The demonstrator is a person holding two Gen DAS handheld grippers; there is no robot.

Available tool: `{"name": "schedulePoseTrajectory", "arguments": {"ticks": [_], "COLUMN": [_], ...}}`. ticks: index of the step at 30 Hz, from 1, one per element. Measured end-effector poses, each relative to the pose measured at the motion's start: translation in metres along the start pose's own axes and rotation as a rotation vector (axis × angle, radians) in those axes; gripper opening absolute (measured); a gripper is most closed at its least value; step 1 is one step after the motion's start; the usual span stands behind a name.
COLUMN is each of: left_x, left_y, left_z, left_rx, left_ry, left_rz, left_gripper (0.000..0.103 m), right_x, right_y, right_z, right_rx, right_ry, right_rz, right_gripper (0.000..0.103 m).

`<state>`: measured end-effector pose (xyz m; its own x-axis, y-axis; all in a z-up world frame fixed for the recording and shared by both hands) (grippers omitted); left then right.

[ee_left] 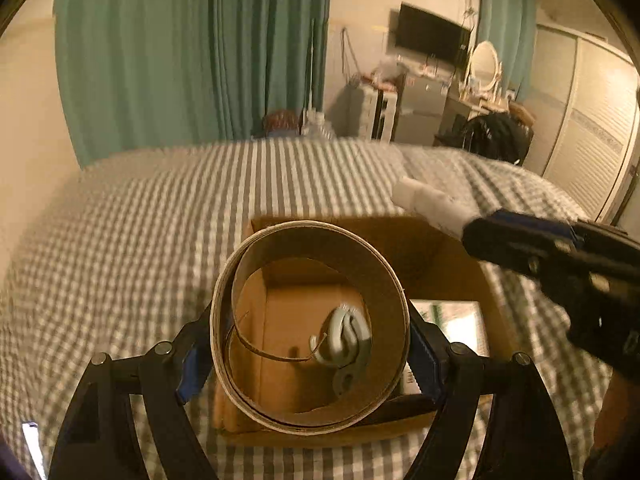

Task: Organize objects
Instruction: 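Carry tape ring with left tool while right tool carries tube into the box, then withdraw both tools from the box toward the blister pack and jar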

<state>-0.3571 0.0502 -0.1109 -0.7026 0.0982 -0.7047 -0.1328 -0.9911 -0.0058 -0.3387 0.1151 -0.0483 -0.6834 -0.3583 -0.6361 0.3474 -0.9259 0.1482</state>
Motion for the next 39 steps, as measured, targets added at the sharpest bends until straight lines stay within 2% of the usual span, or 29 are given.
{"name": "schedulePoseTrajectory", "arguments": {"ticks": [5, 8, 10, 11, 12, 14, 17, 21, 28, 30, 34, 37, 39], "left_x": [0.036, 0.035, 0.027, 0.022, 0.015, -0.004, -0.043, -0.104, -0.209, -0.235, -0.260, -0.262, -0.255], "left_y": [-0.005, -0.006, 0.002, 0.003, 0.004, 0.008, 0.009, 0.003, 0.008, 0.012, 0.018, 0.017, 0.017], "left_z": [-0.014, -0.017, -0.022, -0.022, -0.020, -0.014, 0.000, 0.016, 0.017, 0.005, -0.034, -0.065, -0.092], "left_rx": [-0.012, 0.003, 0.016, 0.025, 0.031, 0.030, 0.001, -0.015, -0.024, -0.029, -0.054, -0.077, -0.097], "left_ry": [0.046, 0.031, 0.038, 0.035, 0.023, -0.016, -0.101, -0.194, -0.343, -0.371, -0.362, -0.337, -0.315], "left_rz": [-0.027, -0.037, -0.019, -0.012, -0.002, 0.017, 0.022, 0.014, 0.044, 0.079, 0.105, 0.118, 0.140], "left_gripper": [0.084, 0.086, 0.086, 0.087, 0.088, 0.095, 0.103, 0.103, 0.103, 0.103, 0.103, 0.103, 0.103], "right_x": [0.043, 0.055, 0.052, 0.048, 0.042, 0.025, -0.010, -0.069, -0.185, -0.216, -0.248, -0.247, -0.233], "right_y": [-0.014, -0.022, -0.022, -0.022, -0.023, -0.027, -0.025, -0.013, 0.019, 0.026, 0.034, 0.040, 0.043], "right_z": [-0.014, -0.020, -0.024, -0.024, -0.022, -0.014, -0.001, 0.016, 0.017, 0.009, -0.022, -0.059, -0.091], "right_rx": [0.042, 0.065, 0.077, 0.087, 0.098, 0.110, 0.091, 0.038, -0.070, -0.083, -0.091, -0.095, -0.099], "right_ry": [0.077, 0.082, 0.067, 0.056, 0.039, 0.001, -0.054, -0.149, -0.314, -0.352, -0.368, -0.334, -0.279], "right_rz": [0.037, 0.046, 0.060, 0.053, 0.047, 0.053, 0.015, -0.056, -0.193, -0.229, -0.264, -0.269, -0.249], "right_gripper": [0.026, 0.027, 0.036, 0.056, 0.069, 0.070, 0.071, 0.089, 0.102, 0.102, 0.103, 0.103, 0.103]}}
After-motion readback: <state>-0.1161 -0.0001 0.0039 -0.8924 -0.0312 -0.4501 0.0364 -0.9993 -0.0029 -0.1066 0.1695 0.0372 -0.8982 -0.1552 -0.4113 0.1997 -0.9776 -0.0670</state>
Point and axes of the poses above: each gripper's, at about its wrist camera, not at the fingertips, and x roughly the way its jaws point, y to its left, z to its top, the point moved 9 cm from there along x, roughly the way its jaws point, and after that the axes turned 4 degrees about z, right-handed, at the moved point
